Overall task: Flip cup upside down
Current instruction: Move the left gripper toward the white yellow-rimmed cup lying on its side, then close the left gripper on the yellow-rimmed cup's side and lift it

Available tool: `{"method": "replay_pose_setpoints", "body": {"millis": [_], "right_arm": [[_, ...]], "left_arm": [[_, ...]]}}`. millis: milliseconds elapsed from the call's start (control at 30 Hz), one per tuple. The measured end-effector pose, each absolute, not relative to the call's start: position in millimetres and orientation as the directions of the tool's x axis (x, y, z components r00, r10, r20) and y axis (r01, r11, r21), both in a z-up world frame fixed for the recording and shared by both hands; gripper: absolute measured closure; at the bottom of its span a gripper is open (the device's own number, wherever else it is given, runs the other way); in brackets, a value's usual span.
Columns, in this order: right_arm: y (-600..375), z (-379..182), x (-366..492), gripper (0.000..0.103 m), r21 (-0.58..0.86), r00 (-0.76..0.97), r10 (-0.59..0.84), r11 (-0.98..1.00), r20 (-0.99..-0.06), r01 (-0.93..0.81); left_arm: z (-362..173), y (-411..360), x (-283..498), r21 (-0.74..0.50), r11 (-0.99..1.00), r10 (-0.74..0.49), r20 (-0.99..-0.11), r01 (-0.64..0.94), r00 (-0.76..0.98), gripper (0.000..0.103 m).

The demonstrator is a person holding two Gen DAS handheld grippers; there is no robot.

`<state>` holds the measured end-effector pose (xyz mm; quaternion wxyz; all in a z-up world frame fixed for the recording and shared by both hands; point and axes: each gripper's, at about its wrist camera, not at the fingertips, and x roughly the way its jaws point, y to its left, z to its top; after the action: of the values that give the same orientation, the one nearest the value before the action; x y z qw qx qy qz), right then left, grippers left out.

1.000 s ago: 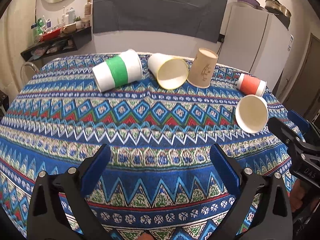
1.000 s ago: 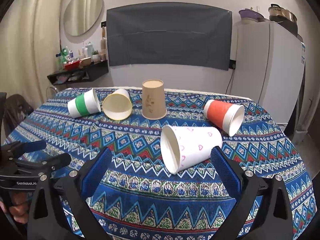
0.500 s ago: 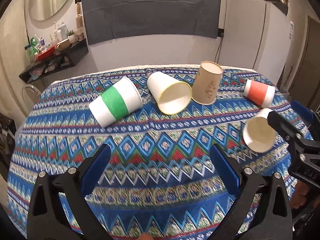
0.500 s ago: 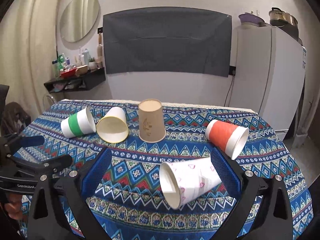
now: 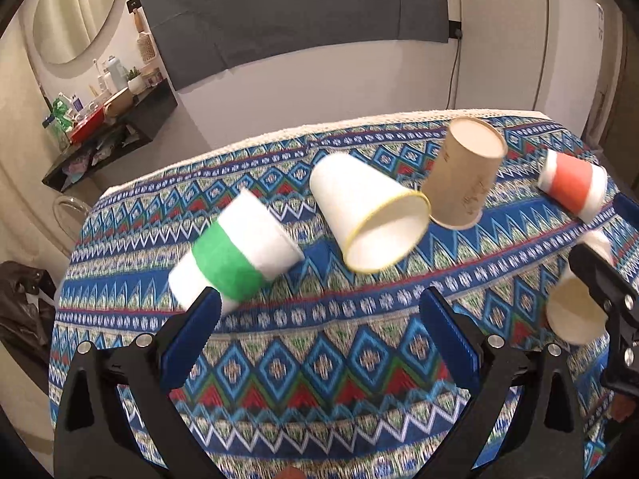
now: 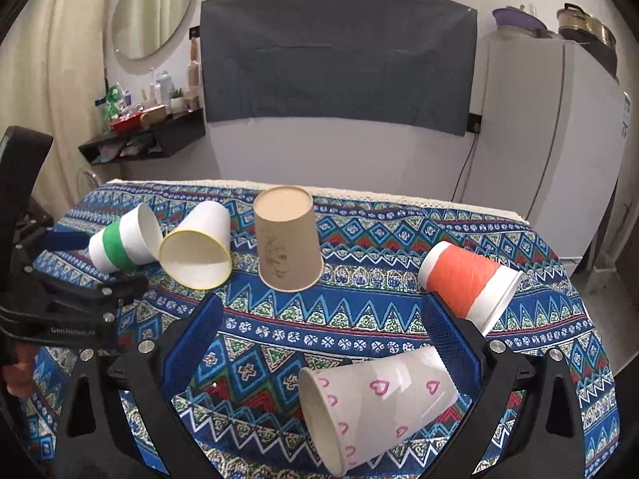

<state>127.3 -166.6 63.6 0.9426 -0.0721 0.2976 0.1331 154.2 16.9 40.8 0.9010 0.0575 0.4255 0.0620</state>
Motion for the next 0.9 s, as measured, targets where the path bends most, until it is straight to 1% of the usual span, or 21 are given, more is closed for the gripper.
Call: {"method": "replay_pose_setpoints", "body": {"millis": [100, 267, 367, 400, 433, 467, 533, 567, 633, 667, 700, 900], "right_arm": [[-168.8, 59.6, 136.3, 0.008, -0.066, 0.78, 0.203, 0.952, -0.592, -0.298], [-171.5, 50.7, 151.0, 0.008, -0.066, 0.76, 0.198, 0.951, -0.619, -0.301], [-172.5, 45.9, 156.8, 0.008, -0.061, 0.748, 0.2, 0.95, -0.633, -0.306], [-172.8, 44.3, 158.1, 0.008, -0.062, 0.744, 0.197, 0.95, -0.638, -0.305], [-173.1, 42.9, 158.7, 0.008, -0.061, 0.742, 0.198, 0.95, -0.641, -0.306], [-173.6, 41.7, 159.1, 0.008, -0.059, 0.739, 0.2, 0.949, -0.644, -0.308], [-173.8, 40.5, 158.6, 0.008, -0.057, 0.736, 0.202, 0.949, -0.646, -0.31], [-174.5, 40.5, 158.5, 0.008, -0.056, 0.736, 0.202, 0.949, -0.646, -0.31], [-175.3, 40.2, 158.2, 0.008, -0.054, 0.736, 0.202, 0.95, -0.646, -0.308], [-175.6, 40.1, 158.5, 0.008, -0.05, 0.734, 0.203, 0.95, -0.647, -0.308], [-176.0, 39.5, 158.3, 0.008, -0.046, 0.732, 0.204, 0.951, -0.65, -0.306], [-176.6, 40.0, 152.9, 0.008, -0.04, 0.729, 0.212, 0.949, -0.651, -0.312]], "left_arm": [[39.8, 14.4, 168.6, 0.178, 0.982, 0.175, -0.756, -0.059, 0.631, 0.006], [31.0, 16.5, 188.4, 0.171, 0.983, 0.17, -0.766, -0.059, 0.62, 0.006], [27.2, 11.5, 198.6, 0.209, 0.977, 0.187, -0.751, -0.041, 0.633, 0.006], [27.0, 11.0, 201.1, 0.216, 0.976, 0.192, -0.744, -0.042, 0.64, 0.009], [27.0, 10.4, 202.8, 0.215, 0.976, 0.189, -0.736, -0.041, 0.65, 0.019], [26.9, 10.0, 203.9, 0.209, 0.977, 0.182, -0.734, -0.038, 0.655, 0.025], [24.3, 9.4, 207.1, 0.186, 0.982, 0.157, -0.743, -0.024, 0.65, 0.046], [23.2, 9.3, 208.3, 0.178, 0.984, 0.146, -0.747, -0.016, 0.648, 0.053], [20.3, 6.9, 209.2, 0.192, 0.981, 0.15, -0.743, -0.008, 0.652, 0.087], [18.5, 5.8, 208.9, 0.206, 0.979, 0.159, -0.74, -0.005, 0.654, 0.089], [16.7, 5.4, 208.1, 0.206, 0.978, 0.154, -0.741, 0.004, 0.654, 0.097], [16.8, 4.9, 195.6, 0.178, 0.984, 0.119, -0.752, 0.025, 0.649, 0.099]]}}
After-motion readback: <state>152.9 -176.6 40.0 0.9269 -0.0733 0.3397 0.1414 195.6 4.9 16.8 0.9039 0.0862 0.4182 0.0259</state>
